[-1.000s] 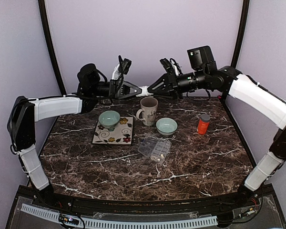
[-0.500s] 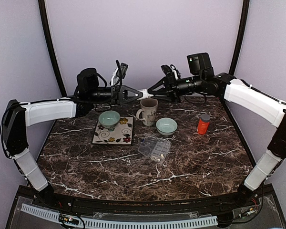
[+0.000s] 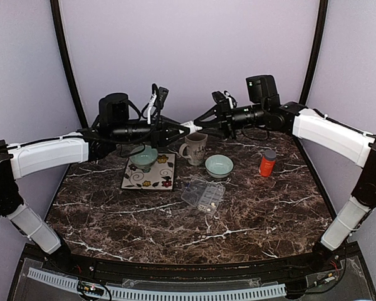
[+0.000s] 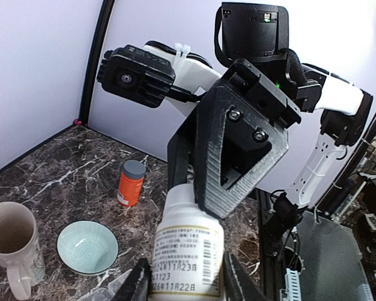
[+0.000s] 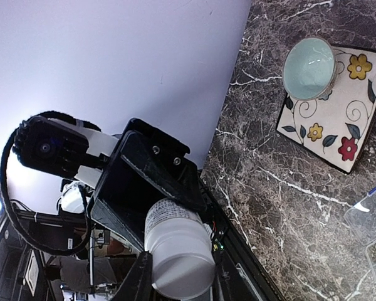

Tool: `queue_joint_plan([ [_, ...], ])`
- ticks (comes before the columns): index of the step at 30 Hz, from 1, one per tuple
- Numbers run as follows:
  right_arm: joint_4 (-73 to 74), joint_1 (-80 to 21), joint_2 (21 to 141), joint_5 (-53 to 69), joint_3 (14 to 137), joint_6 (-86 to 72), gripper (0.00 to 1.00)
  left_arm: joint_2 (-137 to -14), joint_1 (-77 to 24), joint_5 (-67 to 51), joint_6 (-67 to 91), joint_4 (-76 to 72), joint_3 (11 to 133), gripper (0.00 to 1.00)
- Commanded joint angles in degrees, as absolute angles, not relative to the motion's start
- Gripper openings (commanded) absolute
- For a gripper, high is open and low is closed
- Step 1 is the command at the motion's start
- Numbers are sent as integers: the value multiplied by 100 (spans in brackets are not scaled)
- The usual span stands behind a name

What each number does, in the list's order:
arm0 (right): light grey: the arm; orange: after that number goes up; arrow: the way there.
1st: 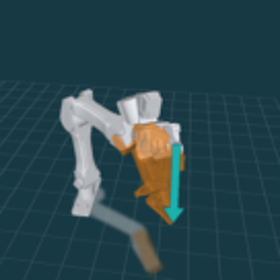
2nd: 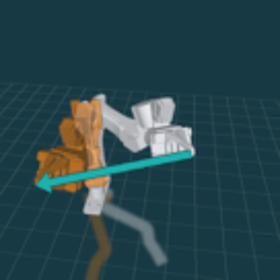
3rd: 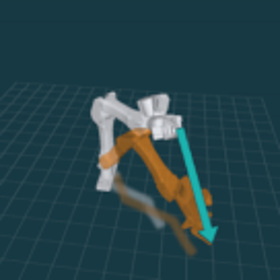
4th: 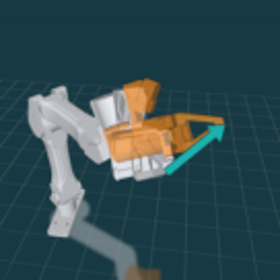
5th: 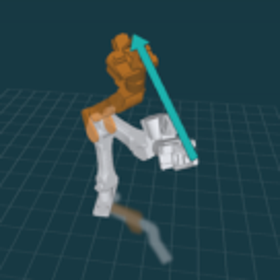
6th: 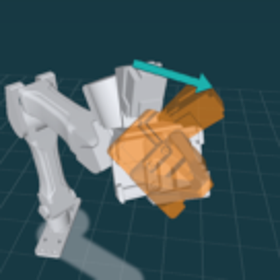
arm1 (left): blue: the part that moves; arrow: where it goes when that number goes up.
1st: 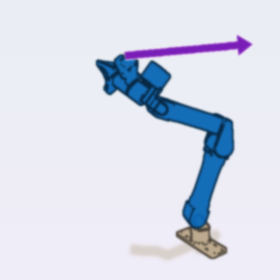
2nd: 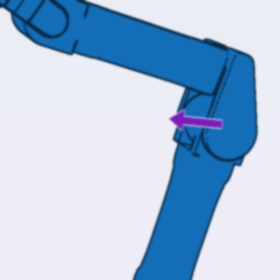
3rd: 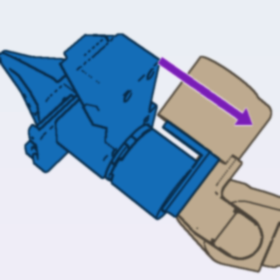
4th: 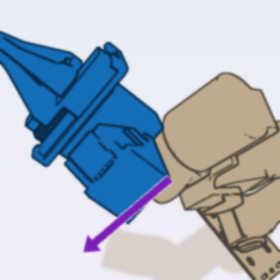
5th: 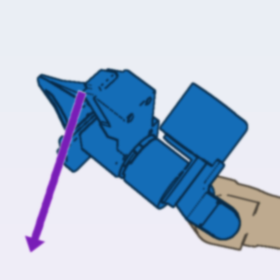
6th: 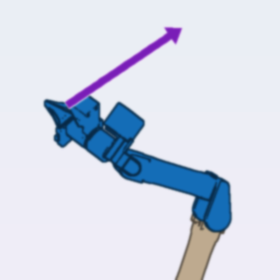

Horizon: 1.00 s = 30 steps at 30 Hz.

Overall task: Sort the pills into containers
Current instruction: Screw the lid of the pill bottle onto the pill bottle.

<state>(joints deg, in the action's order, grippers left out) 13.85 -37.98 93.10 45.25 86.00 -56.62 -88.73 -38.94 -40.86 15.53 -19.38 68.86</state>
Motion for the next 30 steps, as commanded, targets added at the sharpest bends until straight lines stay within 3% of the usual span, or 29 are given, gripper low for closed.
queue_joint_plan([
  [1, 933, -4087, 9615, 4613, 8386, -6025, 0, -8499, -4571, -3656, 782, -2231, 6847, 0],
  [23, 1552, -4087, 9766, 4597, 8685, -5861, 0, -8086, -4931, -2268, -551, -2092, 6329, 0],
  [30, 1754, -4094, 9848, 4421, 8773, -5810, 0, -8148, -5318, -1299, -1120, -2043, 6353, 0],
])
